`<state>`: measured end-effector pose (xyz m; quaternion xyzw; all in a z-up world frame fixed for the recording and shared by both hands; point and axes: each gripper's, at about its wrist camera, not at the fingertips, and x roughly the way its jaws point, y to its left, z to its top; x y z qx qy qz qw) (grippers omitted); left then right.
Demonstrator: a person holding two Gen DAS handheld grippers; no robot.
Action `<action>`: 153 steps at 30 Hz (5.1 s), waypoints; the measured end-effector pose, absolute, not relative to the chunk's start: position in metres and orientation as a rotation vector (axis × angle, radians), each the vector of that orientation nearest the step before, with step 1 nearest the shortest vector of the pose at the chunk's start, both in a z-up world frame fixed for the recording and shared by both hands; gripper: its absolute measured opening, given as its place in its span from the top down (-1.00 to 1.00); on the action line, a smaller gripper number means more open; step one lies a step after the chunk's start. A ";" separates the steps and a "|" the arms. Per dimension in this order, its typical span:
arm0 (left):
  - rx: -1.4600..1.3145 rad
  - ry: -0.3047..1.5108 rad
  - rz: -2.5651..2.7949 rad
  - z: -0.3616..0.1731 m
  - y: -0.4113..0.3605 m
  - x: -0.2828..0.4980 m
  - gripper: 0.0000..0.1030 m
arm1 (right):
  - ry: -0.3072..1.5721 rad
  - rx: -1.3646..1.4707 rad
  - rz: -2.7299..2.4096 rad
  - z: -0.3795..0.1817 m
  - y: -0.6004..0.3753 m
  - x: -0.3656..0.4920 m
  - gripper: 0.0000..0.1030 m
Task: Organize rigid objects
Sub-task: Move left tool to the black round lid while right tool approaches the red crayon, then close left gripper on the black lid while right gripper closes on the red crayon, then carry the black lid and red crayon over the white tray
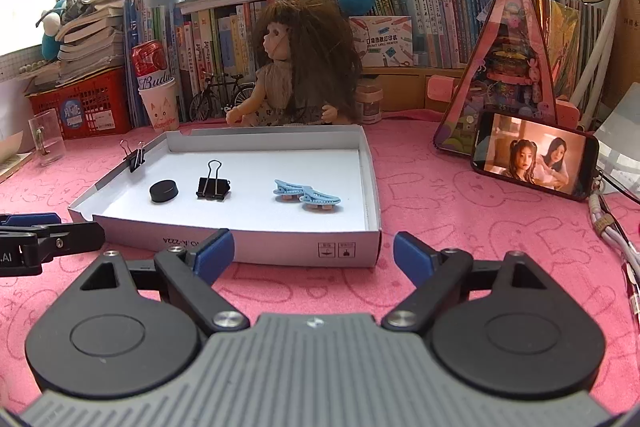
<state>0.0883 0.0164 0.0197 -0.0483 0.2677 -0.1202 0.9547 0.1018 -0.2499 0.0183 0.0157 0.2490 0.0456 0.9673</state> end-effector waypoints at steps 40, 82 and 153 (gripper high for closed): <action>-0.014 0.585 -0.215 -0.010 0.029 0.009 0.12 | 0.470 -0.045 -0.128 -0.014 -0.252 0.047 -0.91; -0.013 0.555 -0.192 -0.009 0.016 0.022 0.42 | 0.509 0.008 -0.049 -0.014 -0.245 0.050 -0.12; -0.129 0.627 -0.115 0.003 0.014 0.208 0.42 | 0.623 0.138 0.019 0.006 -0.234 0.205 0.05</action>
